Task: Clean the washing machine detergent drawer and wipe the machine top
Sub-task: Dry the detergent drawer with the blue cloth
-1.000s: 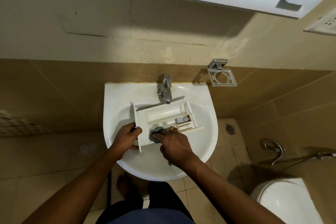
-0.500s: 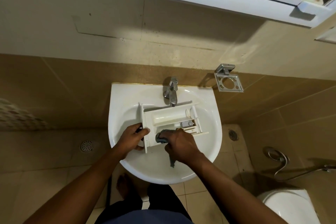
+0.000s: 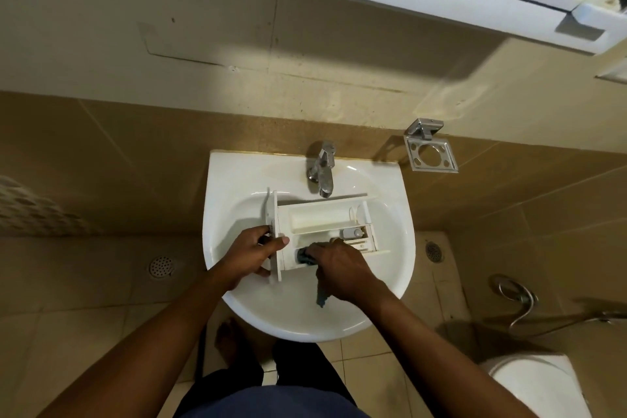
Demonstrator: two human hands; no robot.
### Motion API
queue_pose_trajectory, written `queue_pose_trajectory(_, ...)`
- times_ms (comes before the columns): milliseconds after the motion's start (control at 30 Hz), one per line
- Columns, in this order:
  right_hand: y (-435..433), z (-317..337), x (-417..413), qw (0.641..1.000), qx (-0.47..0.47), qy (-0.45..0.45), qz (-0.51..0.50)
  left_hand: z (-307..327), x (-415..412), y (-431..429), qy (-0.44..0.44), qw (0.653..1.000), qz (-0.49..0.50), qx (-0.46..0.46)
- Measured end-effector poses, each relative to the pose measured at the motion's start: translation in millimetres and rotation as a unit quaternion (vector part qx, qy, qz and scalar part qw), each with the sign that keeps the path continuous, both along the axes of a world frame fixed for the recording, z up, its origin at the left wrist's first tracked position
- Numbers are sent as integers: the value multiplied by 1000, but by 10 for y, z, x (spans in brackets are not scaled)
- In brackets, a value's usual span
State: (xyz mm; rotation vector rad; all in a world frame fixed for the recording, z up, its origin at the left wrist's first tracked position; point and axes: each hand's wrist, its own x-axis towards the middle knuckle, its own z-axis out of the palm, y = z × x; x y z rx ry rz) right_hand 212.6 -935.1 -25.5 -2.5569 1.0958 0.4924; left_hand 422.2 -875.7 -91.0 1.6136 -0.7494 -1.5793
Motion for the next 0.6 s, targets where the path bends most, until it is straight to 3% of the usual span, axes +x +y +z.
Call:
queue_pose_trajectory(233,41,41,-8,993,-97,55,45,13,22,19,19,1000,10,6)
queue_pose_trajectory(467,65,121,63,996,-51,-71,6,36,71,49,44,999,-5,17)
queue_pose_trajectory(600,42,192,-9,993,-65,-95,-13,36,57,65,40,999,-27,16)
